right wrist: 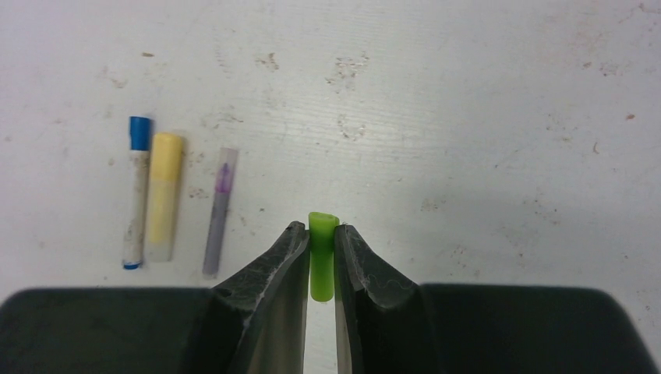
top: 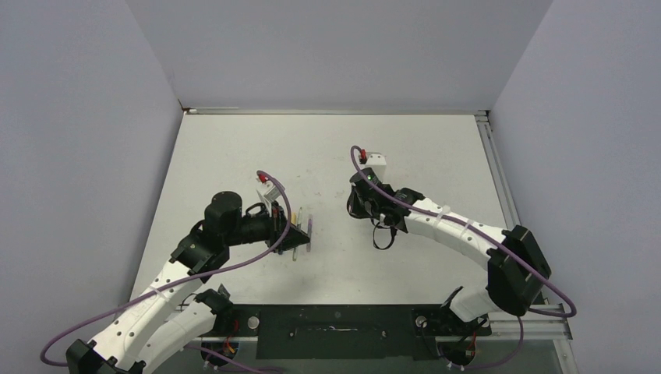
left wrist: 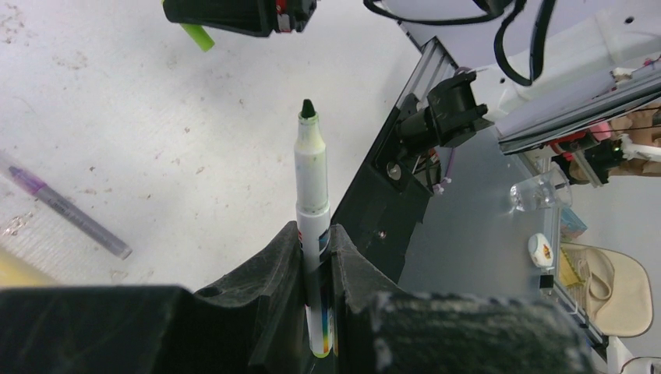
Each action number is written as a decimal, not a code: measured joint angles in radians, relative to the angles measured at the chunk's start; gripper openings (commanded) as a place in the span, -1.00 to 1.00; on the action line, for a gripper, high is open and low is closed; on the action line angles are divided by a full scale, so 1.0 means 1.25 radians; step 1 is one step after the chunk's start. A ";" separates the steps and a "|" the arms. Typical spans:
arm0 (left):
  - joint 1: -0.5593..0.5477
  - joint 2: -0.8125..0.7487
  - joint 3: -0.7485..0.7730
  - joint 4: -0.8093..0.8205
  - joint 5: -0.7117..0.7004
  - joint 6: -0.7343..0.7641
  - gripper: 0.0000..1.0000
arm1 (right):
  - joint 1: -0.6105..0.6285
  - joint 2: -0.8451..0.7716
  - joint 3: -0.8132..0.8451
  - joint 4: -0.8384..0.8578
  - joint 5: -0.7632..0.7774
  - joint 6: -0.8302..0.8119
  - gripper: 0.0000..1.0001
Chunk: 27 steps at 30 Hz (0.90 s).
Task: Insert the pens into the pen caps
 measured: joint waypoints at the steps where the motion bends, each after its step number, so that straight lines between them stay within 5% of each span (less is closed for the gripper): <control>1: 0.000 0.001 -0.004 0.017 0.003 -0.009 -1.00 | 0.010 -0.016 0.000 0.001 -0.002 -0.003 -0.89; 14: -0.005 -0.004 -0.055 0.248 0.051 -0.125 -1.00 | 0.127 -0.237 0.000 0.166 -0.018 -0.028 -0.89; 27: -0.016 -0.019 -0.090 0.402 0.098 -0.198 -1.00 | 0.169 -0.270 -0.005 0.395 -0.099 -0.018 -0.89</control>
